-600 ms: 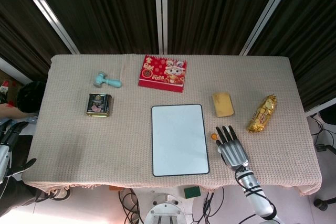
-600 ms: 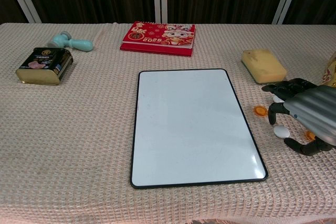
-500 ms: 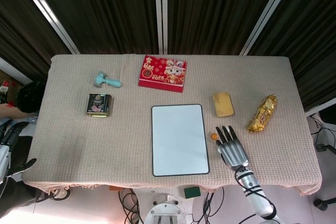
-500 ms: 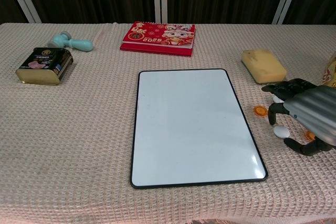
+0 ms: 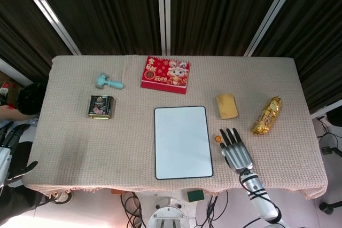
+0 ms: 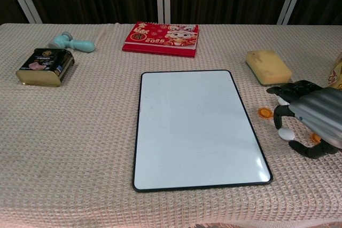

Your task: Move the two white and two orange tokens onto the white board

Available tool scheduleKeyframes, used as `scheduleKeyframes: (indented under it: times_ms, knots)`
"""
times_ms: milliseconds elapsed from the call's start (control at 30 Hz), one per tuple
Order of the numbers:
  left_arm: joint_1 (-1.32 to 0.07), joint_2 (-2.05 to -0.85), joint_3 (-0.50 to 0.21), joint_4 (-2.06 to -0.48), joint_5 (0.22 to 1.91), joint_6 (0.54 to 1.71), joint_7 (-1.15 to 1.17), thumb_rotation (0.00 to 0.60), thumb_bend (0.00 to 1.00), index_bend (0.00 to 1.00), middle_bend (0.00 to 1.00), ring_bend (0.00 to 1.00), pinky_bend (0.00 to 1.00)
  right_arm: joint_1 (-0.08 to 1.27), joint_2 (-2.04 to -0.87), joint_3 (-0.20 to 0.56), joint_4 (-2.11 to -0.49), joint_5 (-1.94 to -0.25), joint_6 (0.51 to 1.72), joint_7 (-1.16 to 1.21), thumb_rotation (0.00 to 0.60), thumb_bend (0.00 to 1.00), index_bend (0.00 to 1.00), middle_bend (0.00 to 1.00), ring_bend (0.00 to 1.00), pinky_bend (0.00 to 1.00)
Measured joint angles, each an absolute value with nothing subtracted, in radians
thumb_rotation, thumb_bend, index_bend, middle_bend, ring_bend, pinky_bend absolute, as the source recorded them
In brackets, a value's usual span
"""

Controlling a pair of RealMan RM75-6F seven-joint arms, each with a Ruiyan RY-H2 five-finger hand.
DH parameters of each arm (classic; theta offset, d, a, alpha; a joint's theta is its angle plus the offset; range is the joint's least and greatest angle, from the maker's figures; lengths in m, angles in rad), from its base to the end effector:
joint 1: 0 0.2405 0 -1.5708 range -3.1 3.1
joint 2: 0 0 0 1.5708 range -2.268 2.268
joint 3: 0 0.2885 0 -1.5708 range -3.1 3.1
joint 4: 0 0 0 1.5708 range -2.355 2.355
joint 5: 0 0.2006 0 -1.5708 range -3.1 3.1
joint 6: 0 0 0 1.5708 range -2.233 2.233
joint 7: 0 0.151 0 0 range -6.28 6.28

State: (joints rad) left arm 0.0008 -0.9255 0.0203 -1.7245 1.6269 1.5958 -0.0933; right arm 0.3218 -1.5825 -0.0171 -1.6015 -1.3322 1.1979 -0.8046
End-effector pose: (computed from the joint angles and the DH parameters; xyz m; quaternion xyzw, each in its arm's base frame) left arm -0.3179 0.1465 0.2341 -0.6041 -0.3813 -0.4016 0.5731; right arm -0.2530 -0.2238 -0.0220 0.7816 -0.2890 0.2417 0.4972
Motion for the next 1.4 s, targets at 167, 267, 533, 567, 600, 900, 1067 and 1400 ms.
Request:
scheduleKeyframes:
  times_ms: [167, 267, 533, 567, 600, 900, 1067, 1400]
  knots:
    - [0.002, -0.925, 0.02, -1.724, 1.628, 1.597, -0.095, 0.6, 0.1, 0.11, 0.14, 0.0, 0.12, 0.322, -1.587, -0.017, -1.597, -1.339, 1.208, -0.799, 0.6, 0.42, 0.51, 0.0, 0.0, 0.0]
    - [0.001, -0.925, 0.02, -1.724, 1.627, 1.596, -0.095, 0.6, 0.1, 0.11, 0.14, 0.0, 0.12, 0.324, -1.588, -0.016, -1.599, -1.344, 1.209, -0.796, 0.6, 0.43, 0.54, 0.0, 0.0, 0.0]
    - [0.001, -0.924, 0.02, -1.725, 1.625, 1.594, -0.096, 0.6, 0.1, 0.11, 0.14, 0.0, 0.12, 0.375, -1.601, 0.019, -1.636, -1.381, 1.192, -0.802, 0.6, 0.45, 0.54, 0.0, 0.0, 0.0]
    - [0.0, -0.924, 0.019, -1.725, 1.624, 1.594, -0.096, 0.6, 0.1, 0.11, 0.14, 0.0, 0.12, 0.386, -1.608, 0.027, -1.639, -1.383, 1.185, -0.81, 0.6, 0.45, 0.54, 0.0, 0.0, 0.0]
    - [0.0, -0.924, 0.019, -1.725, 1.624, 1.594, -0.096, 0.6, 0.1, 0.11, 0.14, 0.0, 0.12, 0.398, -1.616, 0.035, -1.642, -1.383, 1.176, -0.818, 0.6, 0.45, 0.54, 0.0, 0.0, 0.0]
    - [0.0, -0.923, 0.015, -1.718, 1.614, 1.593, -0.106, 0.6, 0.1, 0.11, 0.14, 0.0, 0.12, 0.506, -1.754, 0.107, -1.588, -1.325, 1.086, -0.902, 0.6, 0.47, 0.5, 0.0, 0.0, 0.0]
    - [-0.003, -0.924, 0.014, -1.714, 1.61, 1.586, -0.111, 0.6, 0.1, 0.11, 0.14, 0.0, 0.12, 0.541, -1.803, 0.122, -1.542, -1.295, 1.069, -0.905, 0.6, 0.4, 0.15, 0.0, 0.0, 0.0]
    - [-0.002, -0.924, 0.014, -1.715, 1.611, 1.587, -0.11, 0.6, 0.1, 0.11, 0.14, 0.0, 0.12, 0.526, -1.743, 0.1, -1.574, -1.352, 1.142, -0.84, 0.6, 0.36, 0.0, 0.0, 0.0, 0.0]
